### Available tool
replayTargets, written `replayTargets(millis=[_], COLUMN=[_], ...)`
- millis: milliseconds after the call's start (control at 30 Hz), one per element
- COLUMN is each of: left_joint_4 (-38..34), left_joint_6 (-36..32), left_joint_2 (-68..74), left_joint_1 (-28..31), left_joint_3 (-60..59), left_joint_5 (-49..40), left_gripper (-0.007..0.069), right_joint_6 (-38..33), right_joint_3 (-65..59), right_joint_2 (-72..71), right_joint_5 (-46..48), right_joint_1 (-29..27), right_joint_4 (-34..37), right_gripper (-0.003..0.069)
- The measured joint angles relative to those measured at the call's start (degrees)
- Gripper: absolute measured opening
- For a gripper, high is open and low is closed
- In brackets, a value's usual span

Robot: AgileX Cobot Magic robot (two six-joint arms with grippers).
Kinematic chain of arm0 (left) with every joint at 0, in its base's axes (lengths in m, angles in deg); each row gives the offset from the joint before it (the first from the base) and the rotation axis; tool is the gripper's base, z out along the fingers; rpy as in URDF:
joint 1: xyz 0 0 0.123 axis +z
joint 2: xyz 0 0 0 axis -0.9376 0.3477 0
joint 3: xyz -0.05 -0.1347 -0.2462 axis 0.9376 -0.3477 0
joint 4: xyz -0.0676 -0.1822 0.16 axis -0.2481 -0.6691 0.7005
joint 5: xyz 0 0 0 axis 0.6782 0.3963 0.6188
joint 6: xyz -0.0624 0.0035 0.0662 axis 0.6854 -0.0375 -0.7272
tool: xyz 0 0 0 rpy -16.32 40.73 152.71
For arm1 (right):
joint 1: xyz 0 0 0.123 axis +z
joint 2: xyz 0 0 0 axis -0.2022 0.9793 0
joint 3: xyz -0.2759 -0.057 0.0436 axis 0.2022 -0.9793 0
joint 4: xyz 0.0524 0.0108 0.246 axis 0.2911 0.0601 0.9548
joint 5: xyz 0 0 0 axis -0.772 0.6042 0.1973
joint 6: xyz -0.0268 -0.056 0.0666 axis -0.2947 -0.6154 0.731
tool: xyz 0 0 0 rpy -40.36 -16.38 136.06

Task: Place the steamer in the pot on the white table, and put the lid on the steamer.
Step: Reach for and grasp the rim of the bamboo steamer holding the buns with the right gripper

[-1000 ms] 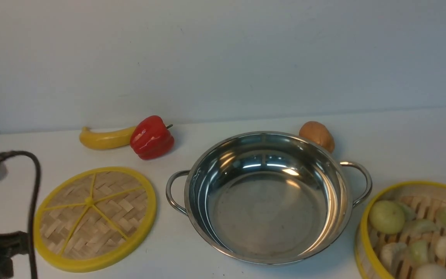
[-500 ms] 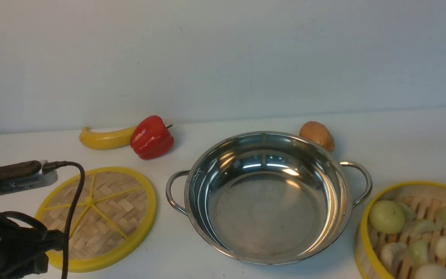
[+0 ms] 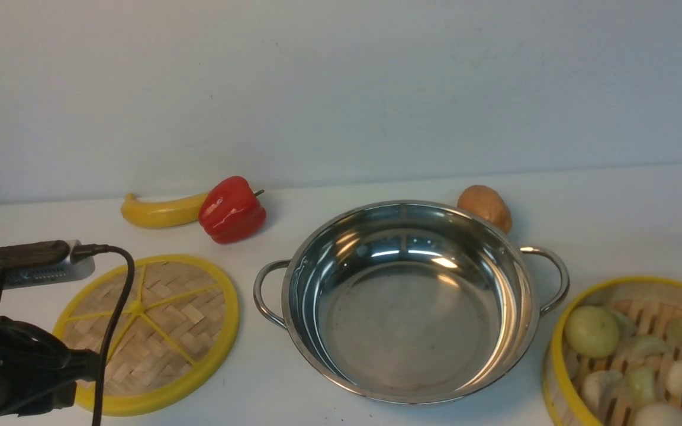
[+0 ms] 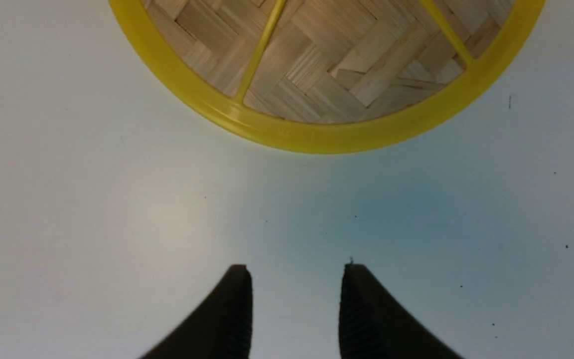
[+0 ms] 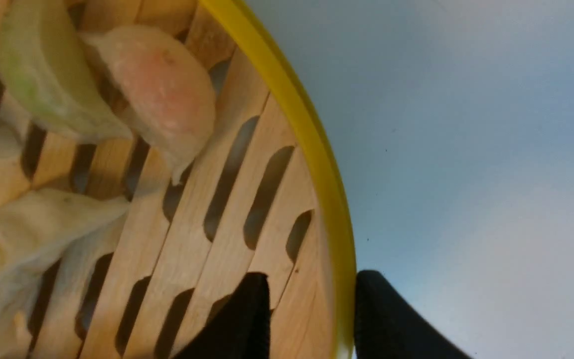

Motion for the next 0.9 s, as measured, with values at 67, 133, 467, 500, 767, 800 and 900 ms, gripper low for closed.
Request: replayTargets(millis=[67, 133, 467, 500, 767, 800, 900], left_joint_4=[-0.42, -0.63, -0.77, -0.77, -0.77, -0.77, -0.77], left_joint_6=[-0.02, -0.02, -0.02, -0.02, -0.02, -0.02, -0.07], left_joint_2=[0.0, 0.0, 0.0, 0.0, 0.0, 0.0, 0.0], left_joint_1=[0.0, 0.0, 0.0, 0.0, 0.0, 0.0, 0.0], left_joint_3=[0.0, 0.0, 0.0, 0.0, 0.0, 0.0, 0.0], left_joint_5=[0.0, 0.0, 1.11, 1.24, 1.3, 1.34, 1.34], left_gripper=[0.0242, 0.0242, 0.0242, 0.0242, 0.0242, 0.0242, 0.0242], right_joint_6=[0.04, 0.04, 0.04, 0.04, -0.89, -0.89, -0.74], right_joint_3=[0.0, 0.11, 0.15, 0.15, 0.46, 0.51, 0.58], right_joint_2=[1.19, 1.84, 5.27, 5.68, 6.01, 6.05, 6.05], right_joint_5=[-0.71, -0.97, -3.15, -3.31, -2.41, -1.97, -0.65], right_joint_1=[-0.69, -1.38, -2.74, -2.74, -2.74, -2.74, -2.74], right_joint_4=[0.07, 0.07, 1.23, 1.23, 1.17, 1.17, 0.9], right_gripper=[0.0248, 0.0248, 0.0165, 0.0141, 0.0059, 0.0059, 0.0059])
